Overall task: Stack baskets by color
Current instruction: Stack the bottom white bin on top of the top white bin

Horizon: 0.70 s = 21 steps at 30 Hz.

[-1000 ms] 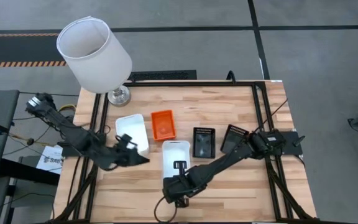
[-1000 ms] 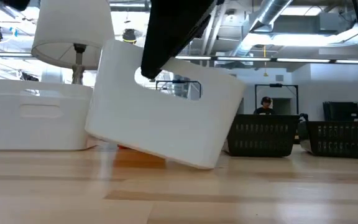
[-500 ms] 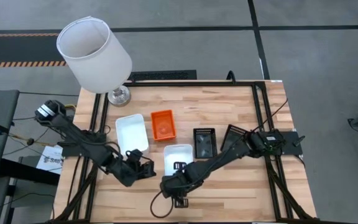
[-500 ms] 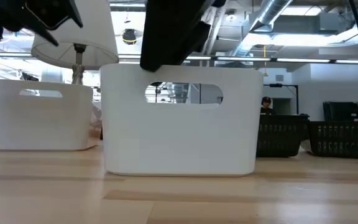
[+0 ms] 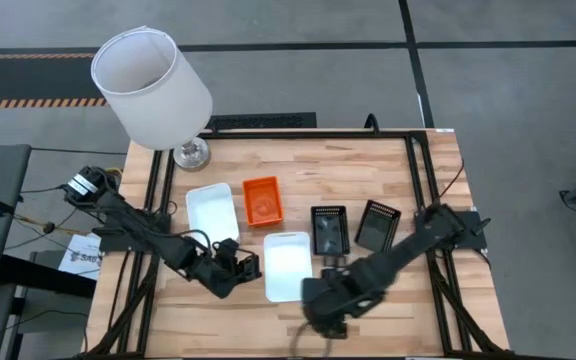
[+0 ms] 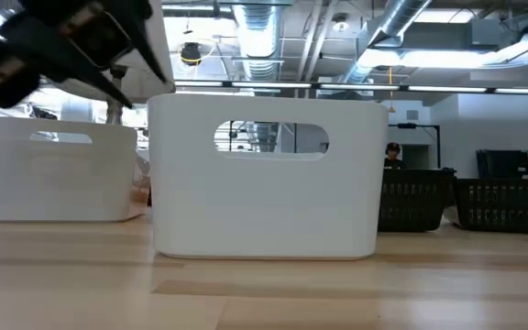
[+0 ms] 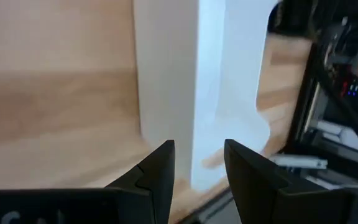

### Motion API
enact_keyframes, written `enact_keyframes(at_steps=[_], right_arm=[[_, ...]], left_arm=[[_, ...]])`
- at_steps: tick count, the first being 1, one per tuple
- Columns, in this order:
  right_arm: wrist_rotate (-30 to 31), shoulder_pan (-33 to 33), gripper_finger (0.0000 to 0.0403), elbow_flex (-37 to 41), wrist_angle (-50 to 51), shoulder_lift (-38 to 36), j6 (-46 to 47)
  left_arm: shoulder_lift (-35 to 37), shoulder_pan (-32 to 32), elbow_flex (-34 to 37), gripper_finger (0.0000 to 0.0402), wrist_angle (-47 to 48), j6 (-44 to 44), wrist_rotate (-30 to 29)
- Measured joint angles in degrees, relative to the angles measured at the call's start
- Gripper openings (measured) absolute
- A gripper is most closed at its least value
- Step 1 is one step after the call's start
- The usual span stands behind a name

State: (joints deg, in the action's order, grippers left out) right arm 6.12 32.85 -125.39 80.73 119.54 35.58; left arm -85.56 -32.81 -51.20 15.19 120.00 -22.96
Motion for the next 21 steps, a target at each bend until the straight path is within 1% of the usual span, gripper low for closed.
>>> enact_keyframes(at_steps=[2,6,8,12,16,18,21], right_arm=[[2.48,1.68,0.0225,-0.08,2.68,-2.88,3.47],[7.16,5.06,0.0218,-0.02,6.30,-6.81,10.08],[9.75,6.41,0.0217,-0.02,7.75,-8.34,13.12],[13.84,8.93,0.0216,-0.02,9.41,-10.44,18.34],[16.12,10.83,0.0216,-0.02,9.35,-11.27,20.81],[16.61,11.54,0.0216,-0.01,9.26,-11.25,21.39],[16.90,12.23,0.0216,0.03,9.27,-11.20,21.41]], left_arm=[[0.00,1.73,0.00,0.0125,-0.11,-2.42,0.11],[-1.24,5.96,-0.02,0.0125,-0.21,-7.57,4.84],[-2.25,7.64,0.00,0.0125,-0.79,-9.08,5.95],[-5.62,9.77,-0.13,0.0125,-4.32,-11.37,9.65],[-8.99,10.17,-2.31,0.0123,-4.21,-12.01,12.47],[-10.24,10.17,-3.19,0.0110,-3.96,-11.96,12.71],[-11.30,10.17,-4.78,0.0066,-3.15,-11.99,13.24]])
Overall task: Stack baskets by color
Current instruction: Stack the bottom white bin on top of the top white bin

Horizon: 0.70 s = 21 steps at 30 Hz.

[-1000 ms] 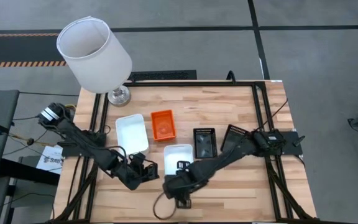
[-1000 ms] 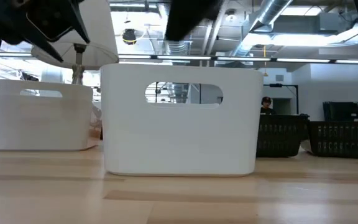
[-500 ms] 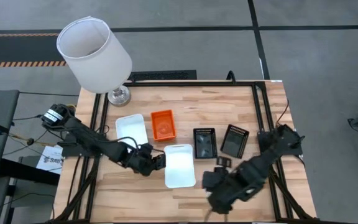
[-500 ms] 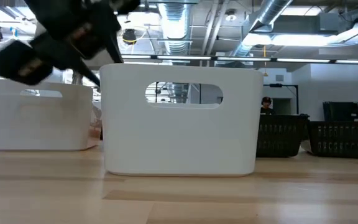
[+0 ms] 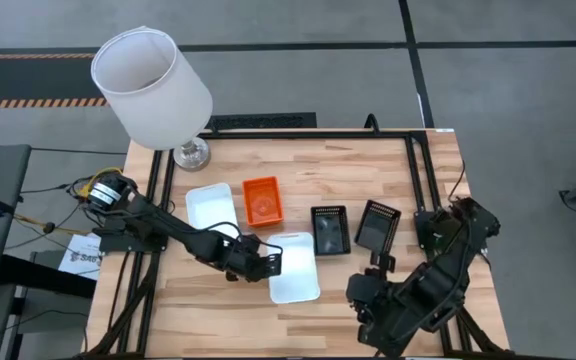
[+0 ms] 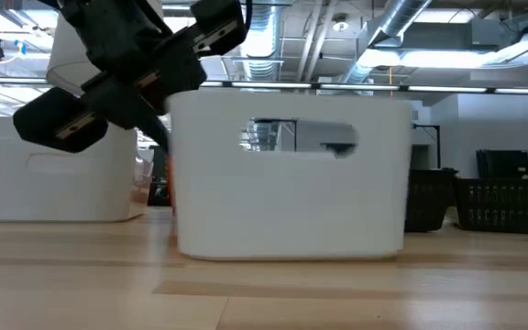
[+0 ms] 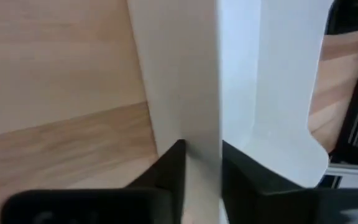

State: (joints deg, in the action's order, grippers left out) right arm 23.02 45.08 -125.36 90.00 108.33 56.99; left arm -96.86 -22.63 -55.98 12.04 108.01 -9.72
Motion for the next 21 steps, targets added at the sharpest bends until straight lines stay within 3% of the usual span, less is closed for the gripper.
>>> enact_keyframes(at_steps=[4,11,16,21], right_arm=[[-0.05,0.42,0.0216,0.03,-0.05,0.76,0.04],[0.92,1.14,0.0216,0.00,0.00,0.61,0.63],[0.99,1.69,0.0216,0.00,0.01,0.61,0.63],[1.07,2.46,0.0209,0.02,0.01,-0.19,1.54]], left_arm=[[0.00,-0.02,-0.71,0.0009,1.86,-0.27,-0.12],[0.02,-1.43,-2.99,0.0001,1.85,0.78,1.85],[0.56,-4.00,-9.37,0.0000,4.50,-1.27,0.44],[3.56,-5.84,-17.83,0.0000,17.88,-5.22,-0.26]])
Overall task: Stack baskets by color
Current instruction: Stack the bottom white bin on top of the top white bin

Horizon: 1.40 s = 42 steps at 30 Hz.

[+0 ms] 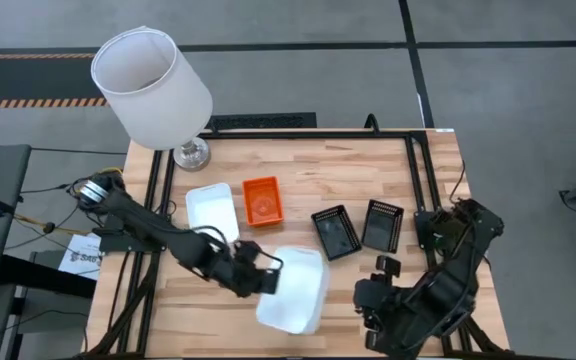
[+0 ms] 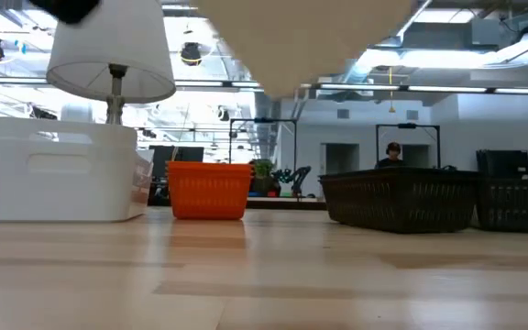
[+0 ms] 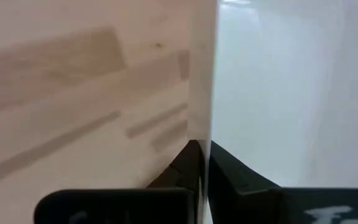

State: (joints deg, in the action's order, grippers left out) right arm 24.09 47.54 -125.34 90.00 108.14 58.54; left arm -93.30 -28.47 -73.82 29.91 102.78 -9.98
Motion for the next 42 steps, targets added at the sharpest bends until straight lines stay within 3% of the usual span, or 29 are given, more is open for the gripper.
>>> enact_keyframes(at_steps=[5,11,16,20,25,32,42], right_arm=[[0.23,0.47,0.0191,-0.07,0.04,-1.29,0.12],[0.34,0.07,0.0170,-0.07,0.00,-1.82,-1.02],[0.50,-0.81,0.0158,-0.07,0.01,-1.82,-2.02],[0.55,-1.85,0.0151,-0.07,0.01,-1.82,-3.53],[0.56,-3.06,0.0145,-0.07,0.01,-1.80,-5.11],[0.27,-3.97,0.0141,-0.06,-0.01,-1.78,-7.95],[0.14,-4.25,0.0139,-0.05,0.01,-1.78,-8.06]], left_arm=[[9.22,-0.45,-2.85,0.0000,17.92,1.10,-7.07],[22.06,-0.31,-2.96,0.0000,43.22,11.50,-17.83],[26.58,0.84,-2.85,0.0000,60.56,18.29,-17.85],[29.54,3.41,-0.01,0.0000,59.91,16.74,-17.77],[33.22,6.47,9.30,0.0000,58.04,17.05,-13.54],[38.78,8.14,19.63,0.0000,51.12,19.58,-12.46],[38.87,9.25,21.70,0.0000,50.33,17.89,-7.09]])
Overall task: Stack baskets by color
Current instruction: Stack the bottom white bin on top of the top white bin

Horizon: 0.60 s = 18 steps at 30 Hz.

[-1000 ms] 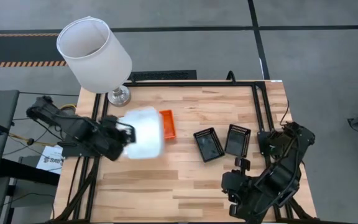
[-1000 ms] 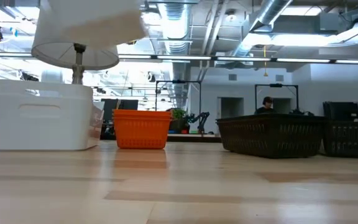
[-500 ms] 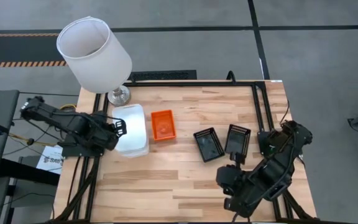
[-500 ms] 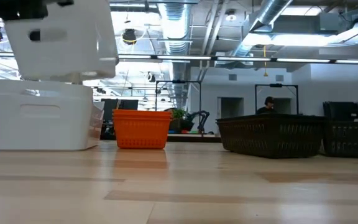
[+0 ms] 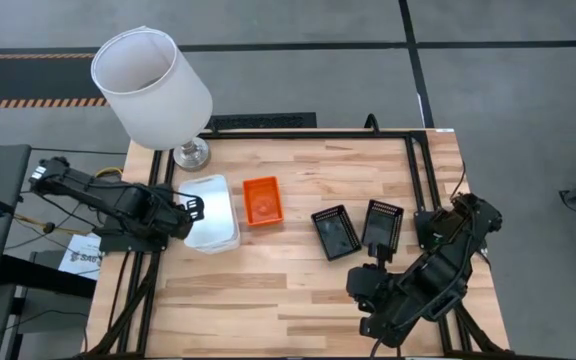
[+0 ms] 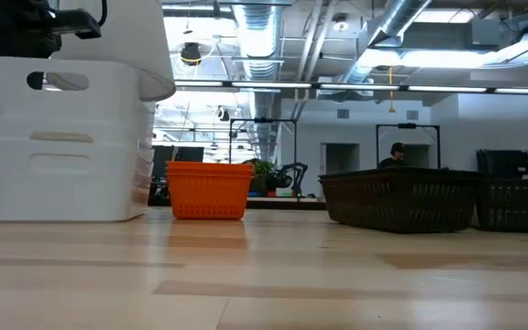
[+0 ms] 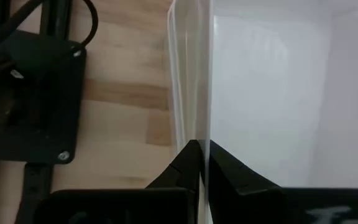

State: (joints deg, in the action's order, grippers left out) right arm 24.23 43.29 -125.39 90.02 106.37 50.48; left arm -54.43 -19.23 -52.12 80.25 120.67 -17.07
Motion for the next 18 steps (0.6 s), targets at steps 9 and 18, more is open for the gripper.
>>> enact_keyframes(at_steps=[9,18], right_arm=[[-0.11,0.00,0.0139,-0.01,-0.01,0.02,0.00],[-0.15,0.00,0.0135,0.01,0.00,0.02,0.00]], left_arm=[[0.02,3.17,0.00,0.0000,-0.06,-5.14,3.41],[0.02,4.92,0.00,0.0000,-1.51,-9.23,4.52]])
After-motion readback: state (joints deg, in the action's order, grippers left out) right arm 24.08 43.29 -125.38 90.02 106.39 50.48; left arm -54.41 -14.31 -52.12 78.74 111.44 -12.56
